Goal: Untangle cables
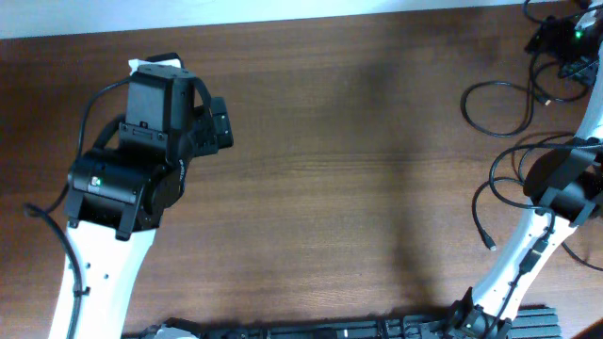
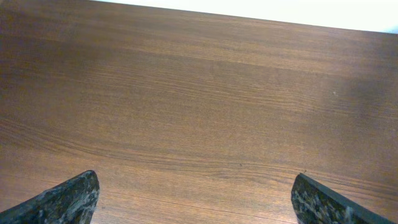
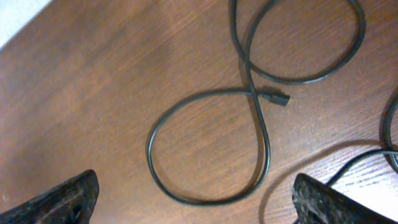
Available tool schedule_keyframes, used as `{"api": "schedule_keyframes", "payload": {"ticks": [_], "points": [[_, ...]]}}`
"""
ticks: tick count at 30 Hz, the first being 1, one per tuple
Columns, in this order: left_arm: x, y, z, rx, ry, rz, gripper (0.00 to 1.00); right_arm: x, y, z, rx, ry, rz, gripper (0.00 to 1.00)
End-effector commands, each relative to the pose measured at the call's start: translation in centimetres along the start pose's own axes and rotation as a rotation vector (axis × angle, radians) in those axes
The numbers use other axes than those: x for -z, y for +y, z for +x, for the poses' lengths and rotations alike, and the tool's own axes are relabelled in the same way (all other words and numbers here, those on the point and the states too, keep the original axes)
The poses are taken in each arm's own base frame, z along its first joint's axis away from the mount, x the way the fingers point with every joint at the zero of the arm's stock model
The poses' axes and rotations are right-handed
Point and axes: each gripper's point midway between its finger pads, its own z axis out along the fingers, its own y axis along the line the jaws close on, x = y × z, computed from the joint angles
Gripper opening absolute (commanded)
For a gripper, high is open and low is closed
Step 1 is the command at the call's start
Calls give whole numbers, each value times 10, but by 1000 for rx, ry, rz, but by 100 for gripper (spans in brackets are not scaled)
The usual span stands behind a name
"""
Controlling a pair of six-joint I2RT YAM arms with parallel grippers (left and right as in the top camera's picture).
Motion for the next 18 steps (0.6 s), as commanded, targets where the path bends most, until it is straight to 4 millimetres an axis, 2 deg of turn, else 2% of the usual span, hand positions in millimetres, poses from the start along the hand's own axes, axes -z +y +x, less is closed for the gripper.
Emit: {"api": "schedule_keyframes", "payload": {"ticks": [1,5,7,10,12,15,18], "points": [[6,2,-5,21,-25,-2,99,73,23,-12,146,-144,37,99],[6,2,-5,21,-25,-2,99,151,67,-10,301,-303,30,99],[6,2,-5,21,-25,-2,99,191,102,2,362,-378,-19,99],[6,2,-5,21,-25,-2,99,224,146,33,439,-400,-92,99],[6,2,-5,21,-25,-2,99,227,170,51,492,-381,-130,99],[6,2,-5,21,-25,-2,99,220,191,78,551,-312,-155,99],[6,2,-5,21,-25,-2,99,217,191,93,566,-255,-149,100]]}}
